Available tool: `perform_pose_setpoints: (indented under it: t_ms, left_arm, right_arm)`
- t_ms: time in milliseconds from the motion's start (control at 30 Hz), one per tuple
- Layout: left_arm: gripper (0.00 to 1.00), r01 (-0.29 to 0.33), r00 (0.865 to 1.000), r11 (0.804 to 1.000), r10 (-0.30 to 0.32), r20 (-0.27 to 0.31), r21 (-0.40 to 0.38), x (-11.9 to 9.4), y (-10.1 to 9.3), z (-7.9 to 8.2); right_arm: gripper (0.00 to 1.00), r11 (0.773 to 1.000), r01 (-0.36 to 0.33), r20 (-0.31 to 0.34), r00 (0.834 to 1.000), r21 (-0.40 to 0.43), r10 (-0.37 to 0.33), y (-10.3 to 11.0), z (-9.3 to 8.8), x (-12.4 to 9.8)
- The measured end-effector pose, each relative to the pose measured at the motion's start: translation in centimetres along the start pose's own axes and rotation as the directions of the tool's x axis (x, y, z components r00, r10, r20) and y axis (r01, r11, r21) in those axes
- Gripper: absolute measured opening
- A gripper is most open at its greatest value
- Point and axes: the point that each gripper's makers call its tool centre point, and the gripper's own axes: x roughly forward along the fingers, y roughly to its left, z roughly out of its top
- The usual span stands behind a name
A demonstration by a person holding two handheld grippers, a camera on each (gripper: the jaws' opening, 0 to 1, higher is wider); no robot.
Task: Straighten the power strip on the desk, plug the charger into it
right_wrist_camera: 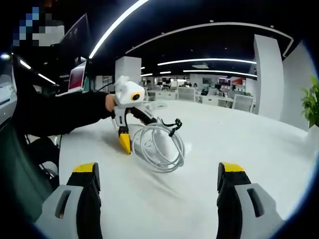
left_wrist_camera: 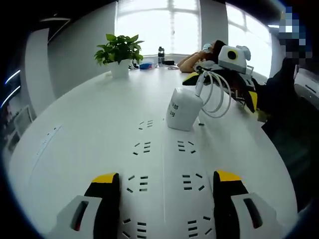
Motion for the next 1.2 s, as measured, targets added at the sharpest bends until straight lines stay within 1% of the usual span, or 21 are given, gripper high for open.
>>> perform_pose_setpoints:
  t_ms: [133, 267, 600, 1000, 1200]
  left_arm:
    - [0.78, 0.003, 1.000, 1.000, -0.003, 0.014, 0.001, -0.1, -0.3, 0.0]
    - [0.78, 0.005, 1.000, 1.000, -0.005, 0.006, 0.004, -0.1, -0.7, -0.1]
    - [0.78, 0.010, 0.999, 1.000, -0.011, 0.045, 0.005, -0.5, -1.9, -0.2]
    - [0.78, 0.018, 0.998, 1.000, -0.019, 0.060, 0.011, -0.8, -3.1, -0.4]
    - [0.78, 0.019, 0.998, 1.000, -0.020, 0.067, 0.012, -0.8, -3.5, -0.4]
  right_arm:
    - [0.97, 1.000, 0.002, -0.002, 1.000, -0.001, -0.002, -0.1, -0.1, 0.0]
    - [0.97, 1.000, 0.002, -0.001, 1.000, 0.002, -0.002, 0.1, 0.0, -0.1]
    - [0.97, 1.000, -0.005, -0.005, 1.000, -0.004, 0.004, 0.6, -0.1, 0.0]
    - [0.97, 1.000, -0.016, -0.014, 1.000, 0.000, 0.016, 1.1, -0.6, 0.2]
    - [0.97, 1.000, -0.018, -0.017, 1.000, -0.001, 0.018, 1.2, -0.5, 0.0]
